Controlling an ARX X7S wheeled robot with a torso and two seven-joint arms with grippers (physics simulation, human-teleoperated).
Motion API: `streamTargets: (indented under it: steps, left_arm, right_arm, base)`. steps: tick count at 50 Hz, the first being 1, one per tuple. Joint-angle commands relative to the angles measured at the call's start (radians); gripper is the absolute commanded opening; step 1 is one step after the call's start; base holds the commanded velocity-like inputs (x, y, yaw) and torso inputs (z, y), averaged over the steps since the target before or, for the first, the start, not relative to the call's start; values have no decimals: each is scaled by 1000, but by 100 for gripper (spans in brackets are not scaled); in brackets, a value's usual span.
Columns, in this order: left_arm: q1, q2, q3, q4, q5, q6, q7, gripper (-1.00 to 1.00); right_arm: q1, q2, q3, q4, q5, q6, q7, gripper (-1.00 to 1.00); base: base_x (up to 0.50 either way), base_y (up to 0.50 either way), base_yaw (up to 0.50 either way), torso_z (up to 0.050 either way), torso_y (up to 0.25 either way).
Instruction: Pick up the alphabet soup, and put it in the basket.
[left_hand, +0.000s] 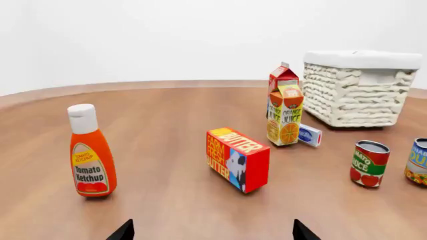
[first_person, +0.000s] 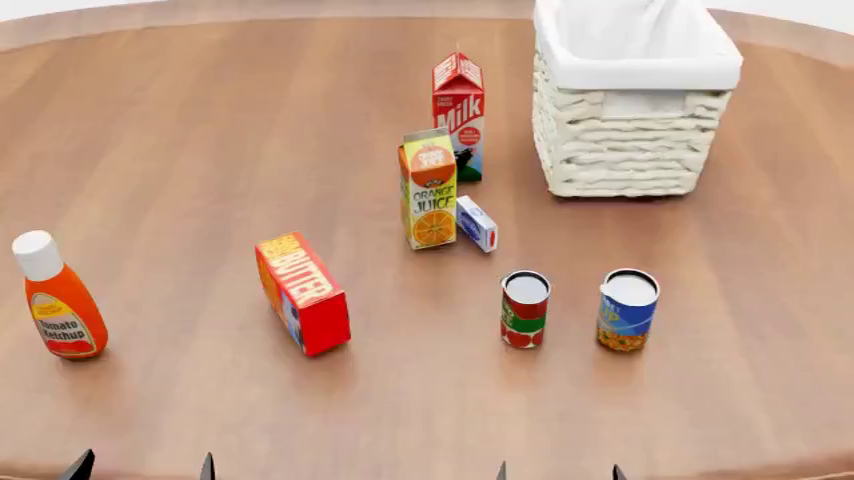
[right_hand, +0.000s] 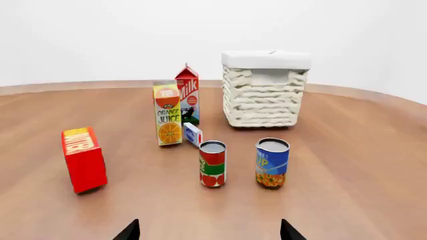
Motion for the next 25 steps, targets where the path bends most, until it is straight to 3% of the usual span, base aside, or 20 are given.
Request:
streamTargets:
  steps: [1,13,25]
  left_arm:
    - [-9,-16,21,-11,-3,-3,-25,100]
    - [24,-45,22,67,-79,14,-59,100]
    - [78,-66,-3,156,-148,123,-85,100]
  right_arm:
    - [-21,18,-35,-3,18,-14,-3,100]
    - [-56,49,-45,-59,74,-69,46,100]
    - [-113,77,-3,-163,177,-132,58,100]
  base:
    - [0,0,0,0,0]
    - [0,0,0,0,0]
    - [0,0,0,0,0]
